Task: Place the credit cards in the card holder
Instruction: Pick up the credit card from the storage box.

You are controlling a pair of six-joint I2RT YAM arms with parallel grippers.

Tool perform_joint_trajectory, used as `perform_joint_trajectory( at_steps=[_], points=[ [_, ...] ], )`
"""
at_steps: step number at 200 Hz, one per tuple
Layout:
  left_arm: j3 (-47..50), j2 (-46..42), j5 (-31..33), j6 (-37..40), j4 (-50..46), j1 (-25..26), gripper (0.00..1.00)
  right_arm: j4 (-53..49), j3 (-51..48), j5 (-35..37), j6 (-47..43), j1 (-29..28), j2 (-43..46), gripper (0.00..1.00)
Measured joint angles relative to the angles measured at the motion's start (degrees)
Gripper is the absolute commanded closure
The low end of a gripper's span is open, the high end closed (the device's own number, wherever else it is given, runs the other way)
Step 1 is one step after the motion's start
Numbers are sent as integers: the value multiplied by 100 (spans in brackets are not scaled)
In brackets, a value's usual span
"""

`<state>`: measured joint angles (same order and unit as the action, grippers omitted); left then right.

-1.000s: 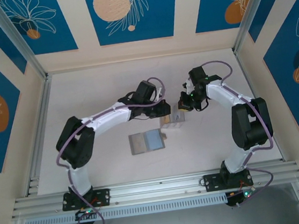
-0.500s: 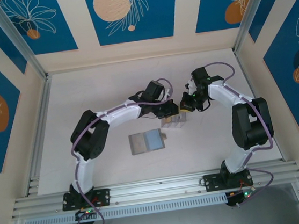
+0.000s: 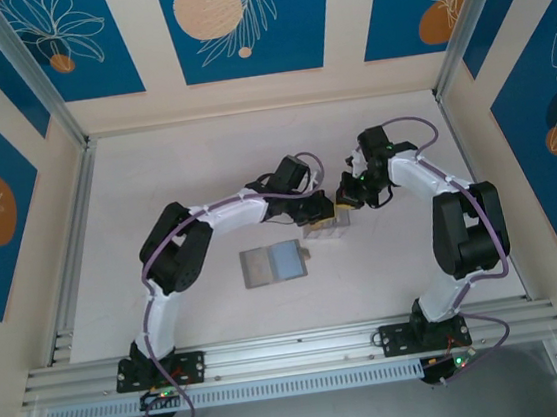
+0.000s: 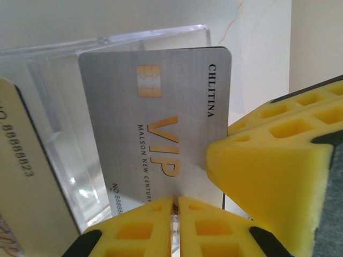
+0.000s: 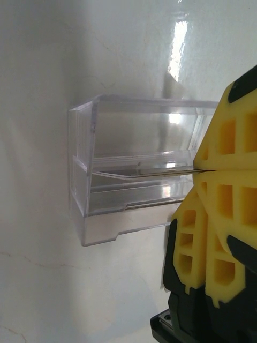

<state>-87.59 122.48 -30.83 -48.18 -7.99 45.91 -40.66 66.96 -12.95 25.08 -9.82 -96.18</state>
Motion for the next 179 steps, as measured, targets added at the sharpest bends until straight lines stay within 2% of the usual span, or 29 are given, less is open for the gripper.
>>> perform_joint_trajectory(
  at_steps=[94, 156, 179],
  points=[
    [4, 66, 107, 0, 120, 52, 90, 87, -120, -328, 85, 160, 55, 83],
    [4, 72, 114, 0, 118, 52, 90, 170, -223, -367, 85, 162, 144, 85],
    [4, 74, 122, 0, 118, 52, 90, 170, -232, -354, 85, 166, 149, 90]
  ],
)
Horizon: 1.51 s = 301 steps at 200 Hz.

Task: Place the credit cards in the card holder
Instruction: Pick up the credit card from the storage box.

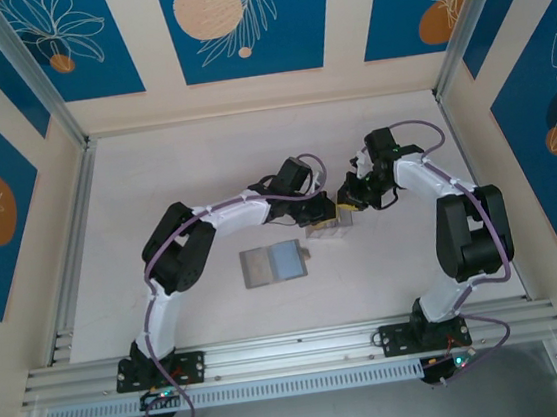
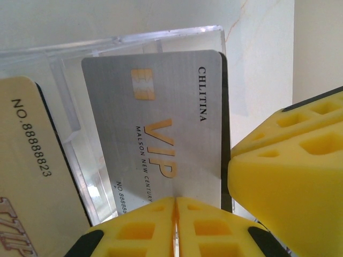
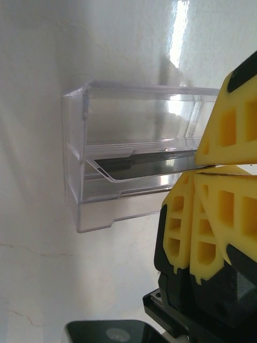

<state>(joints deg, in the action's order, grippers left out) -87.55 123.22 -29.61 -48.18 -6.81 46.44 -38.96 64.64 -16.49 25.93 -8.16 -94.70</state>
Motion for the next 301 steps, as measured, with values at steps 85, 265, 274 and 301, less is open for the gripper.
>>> perform_joint_trajectory(
  at_steps=[85, 265, 274, 301],
  points=[
    [-7, 28, 0, -61, 63, 4, 91, -81, -136, 179, 0, 4, 341, 100],
    [-177, 116, 116, -79, -44, 48, 90, -107, -144, 426, 39, 31, 378, 72],
    [-177, 116, 116, -79, -44, 48, 90, -107, -144, 431, 42, 31, 374, 73],
    [-179, 116, 116, -79, -44, 48, 91, -90, -142, 431, 42, 26, 332, 74]
  ],
)
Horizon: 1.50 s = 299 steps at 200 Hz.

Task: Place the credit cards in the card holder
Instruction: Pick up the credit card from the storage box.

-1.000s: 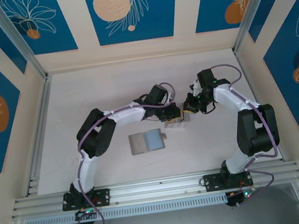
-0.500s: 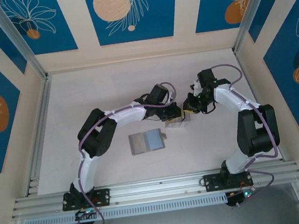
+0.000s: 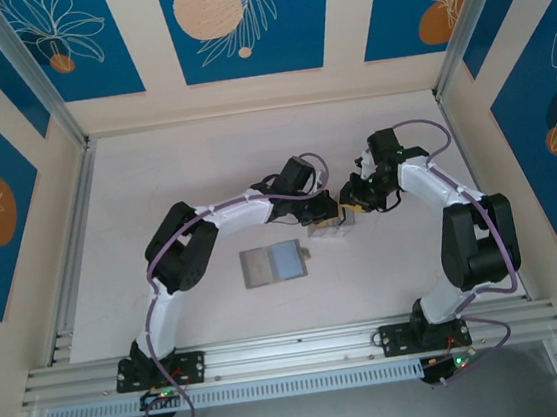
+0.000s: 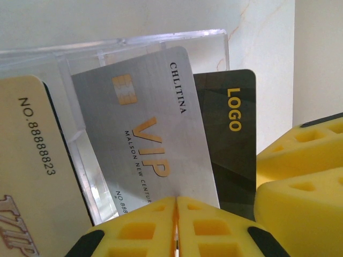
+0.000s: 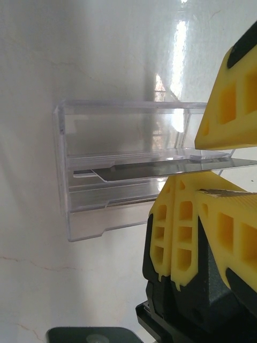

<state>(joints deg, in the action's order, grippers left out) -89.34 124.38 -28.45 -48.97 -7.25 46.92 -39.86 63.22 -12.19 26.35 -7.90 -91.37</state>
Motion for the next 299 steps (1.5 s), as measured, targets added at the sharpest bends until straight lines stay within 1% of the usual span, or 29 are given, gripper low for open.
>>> perform_joint_trajectory(
  at_steps=[30, 64, 85, 117, 196, 227, 263, 283, 299],
  points=[
    [0, 0, 0, 0, 0, 0, 91, 17, 2, -2, 0, -33, -151, 79],
    [0, 0, 0, 0, 0, 0, 90, 22, 4, -2, 7, -68, -221, 95],
    [0, 0, 0, 0, 0, 0, 90, 20, 9, 13, -7, -68, -205, 100],
    [2, -2, -2, 0, 4, 0, 89, -76, 33, 142, -4, -76, -44, 100],
    [197, -188, -153, -2, 151, -68, 78, -490, 214, 713, -4, -197, 455, 100],
    [614, -664, -240, 0, 120, -192, 73, -645, 308, 931, -33, -232, 739, 100],
    [1099, -1517, -350, 11, 210, -435, 73, -651, 350, 1056, -46, -310, 883, 100],
    [1757, -2264, -245, 271, 107, -564, 73, -629, 350, 1095, -46, -616, 1062, 100],
    [2354, -2933, 9, 619, -286, -640, 75, -520, 348, 935, -48, -977, 1268, 100]
  ],
)
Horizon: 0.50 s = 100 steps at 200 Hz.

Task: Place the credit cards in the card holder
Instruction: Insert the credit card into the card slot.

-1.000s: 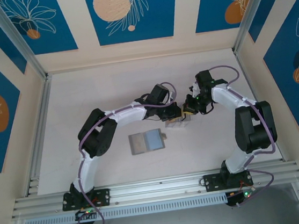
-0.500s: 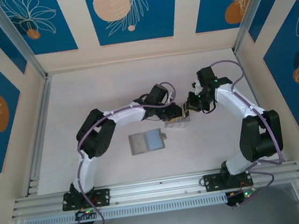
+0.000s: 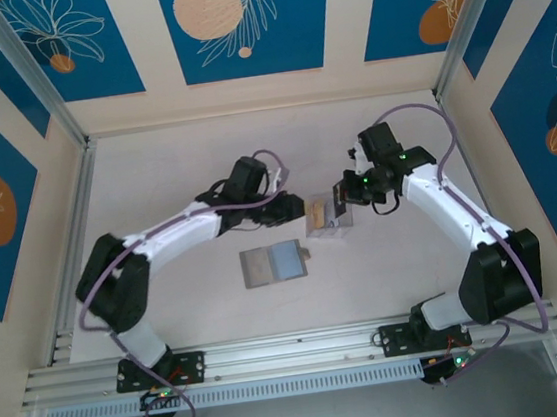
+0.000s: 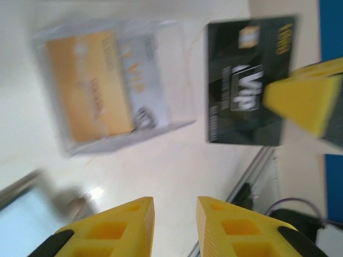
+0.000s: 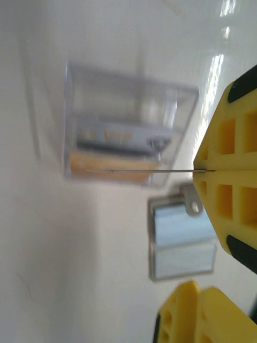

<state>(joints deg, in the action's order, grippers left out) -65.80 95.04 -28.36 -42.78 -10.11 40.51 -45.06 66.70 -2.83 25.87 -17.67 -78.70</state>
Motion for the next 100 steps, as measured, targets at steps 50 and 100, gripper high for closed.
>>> perform_joint_trajectory(
  at_steps=[50, 100],
  points=[
    [1073, -704, 1023, 824, -1123, -24, 77, 1467, -688, -1043, 168, -1040, -79, 100],
    [1449, -702, 1759, 1088, -1541, -24, 77, 2959, -1464, -1408, 592, -1738, -754, 100]
  ],
)
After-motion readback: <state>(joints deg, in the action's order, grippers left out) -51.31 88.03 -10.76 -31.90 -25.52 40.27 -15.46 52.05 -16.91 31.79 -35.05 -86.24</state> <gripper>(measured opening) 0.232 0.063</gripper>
